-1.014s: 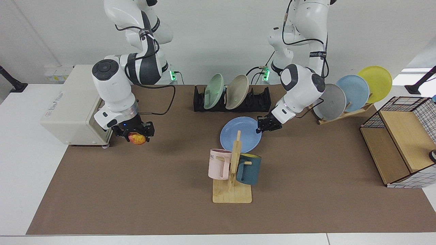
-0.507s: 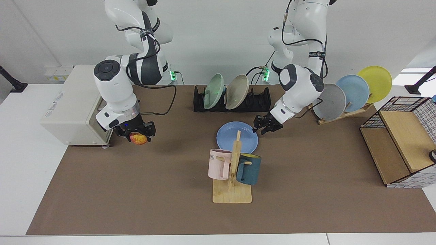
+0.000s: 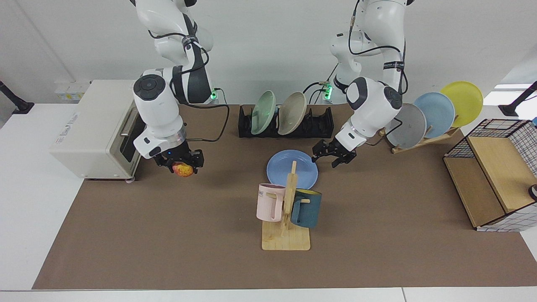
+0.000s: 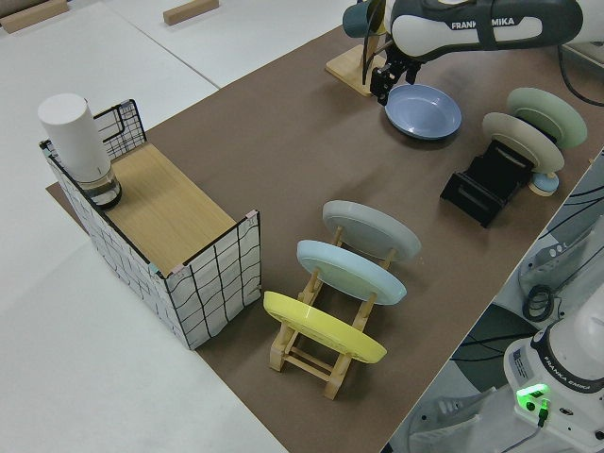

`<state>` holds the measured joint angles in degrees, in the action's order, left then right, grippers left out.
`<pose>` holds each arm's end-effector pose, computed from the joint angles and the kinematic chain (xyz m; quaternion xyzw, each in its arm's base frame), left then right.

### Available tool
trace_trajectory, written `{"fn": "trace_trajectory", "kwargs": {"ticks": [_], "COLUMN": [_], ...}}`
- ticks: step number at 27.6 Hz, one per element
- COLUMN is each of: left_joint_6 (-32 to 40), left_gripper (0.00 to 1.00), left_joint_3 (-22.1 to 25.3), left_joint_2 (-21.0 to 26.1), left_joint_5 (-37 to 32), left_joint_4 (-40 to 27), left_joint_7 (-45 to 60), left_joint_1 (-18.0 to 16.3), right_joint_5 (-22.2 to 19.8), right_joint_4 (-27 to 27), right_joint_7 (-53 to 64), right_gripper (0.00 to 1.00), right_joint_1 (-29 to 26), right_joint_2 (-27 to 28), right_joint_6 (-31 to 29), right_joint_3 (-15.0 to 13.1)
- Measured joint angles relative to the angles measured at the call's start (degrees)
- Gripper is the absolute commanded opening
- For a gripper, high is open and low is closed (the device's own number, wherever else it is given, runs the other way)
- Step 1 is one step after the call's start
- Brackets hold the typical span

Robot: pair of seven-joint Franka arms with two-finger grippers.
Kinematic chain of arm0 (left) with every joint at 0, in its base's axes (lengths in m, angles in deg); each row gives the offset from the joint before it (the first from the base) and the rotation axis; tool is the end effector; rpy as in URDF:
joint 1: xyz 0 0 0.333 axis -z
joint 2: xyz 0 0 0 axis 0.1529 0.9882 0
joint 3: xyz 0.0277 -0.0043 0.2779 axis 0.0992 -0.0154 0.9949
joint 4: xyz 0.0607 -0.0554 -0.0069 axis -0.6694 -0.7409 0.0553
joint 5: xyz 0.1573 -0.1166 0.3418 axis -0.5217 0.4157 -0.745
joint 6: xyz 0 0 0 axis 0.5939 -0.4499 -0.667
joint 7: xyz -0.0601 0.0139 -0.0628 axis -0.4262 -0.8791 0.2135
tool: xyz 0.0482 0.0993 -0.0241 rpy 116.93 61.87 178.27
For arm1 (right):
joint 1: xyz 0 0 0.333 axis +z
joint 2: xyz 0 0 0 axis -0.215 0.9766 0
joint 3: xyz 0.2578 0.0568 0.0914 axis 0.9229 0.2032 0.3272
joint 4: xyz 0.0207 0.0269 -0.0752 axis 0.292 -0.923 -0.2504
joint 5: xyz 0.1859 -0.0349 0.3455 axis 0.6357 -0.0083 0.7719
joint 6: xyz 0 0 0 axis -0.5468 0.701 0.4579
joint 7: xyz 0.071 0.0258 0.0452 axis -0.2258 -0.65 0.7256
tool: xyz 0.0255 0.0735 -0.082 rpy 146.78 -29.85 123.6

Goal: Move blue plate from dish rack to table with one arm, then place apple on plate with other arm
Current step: 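Release the plate and withdraw the left gripper while the right gripper carries the apple, then move the apple over the blue plate with the right gripper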

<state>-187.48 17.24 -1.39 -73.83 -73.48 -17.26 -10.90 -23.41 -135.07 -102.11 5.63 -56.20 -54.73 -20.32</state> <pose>0.5569 -0.1498 0.4091 0.9924 -0.0812 -0.0080 0.0923 0.6092 0.1439 0.3757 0.9991 -0.0278 0.0306 0.0075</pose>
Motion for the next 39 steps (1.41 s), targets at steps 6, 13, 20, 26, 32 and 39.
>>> {"fn": "trace_trajectory", "kwargs": {"ticks": [6, 13, 20, 26, 32, 39], "left_joint_6": [11.3, 20.8, 23.5, 23.9, 23.9, 23.9], "left_gripper": [0.76, 0.79, 1.00, 1.00, 1.00, 1.00], "left_joint_3": [0.9, 1.5, 1.4, 1.6, 2.2, 2.3], "left_joint_2": [-3.4, -4.5, -4.6, -4.6, -4.6, -4.6], "left_joint_5": [-4.7, -7.0, -9.6, -10.0, -10.0, -10.0], "left_joint_4": [5.3, 12.0, 16.3, 17.5, 17.6, 17.6], "left_joint_7": [0.0, 0.0, 0.0, -0.2, -0.2, -0.2], "left_joint_1": [-0.3, -0.3, -0.3, -0.3, -0.3, -0.3], "right_joint_5": [0.0, 0.0, 0.0, 0.0, 0.0, 0.0], "right_joint_4": [-0.2, 0.7, 2.3, 5.2, 7.2, 7.6], "right_joint_7": [-4.9, -11.8, -17.6, -22.5, -26.7, -31.1], "right_gripper": [0.00, 0.00, 0.00, 0.00, 0.00, 0.00], "right_joint_1": [3.6, 8.6, 12.6, 15.5, 18.9, 20.9], "right_joint_2": [2.2, 4.0, 5.8, 8.0, 9.5, 10.5], "right_joint_6": [-2.4, -2.9, -2.9, -2.6, -2.4, -2.4], "right_joint_3": [0.1, 0.2, 0.2, 0.1, 0.2, 0.2]}}
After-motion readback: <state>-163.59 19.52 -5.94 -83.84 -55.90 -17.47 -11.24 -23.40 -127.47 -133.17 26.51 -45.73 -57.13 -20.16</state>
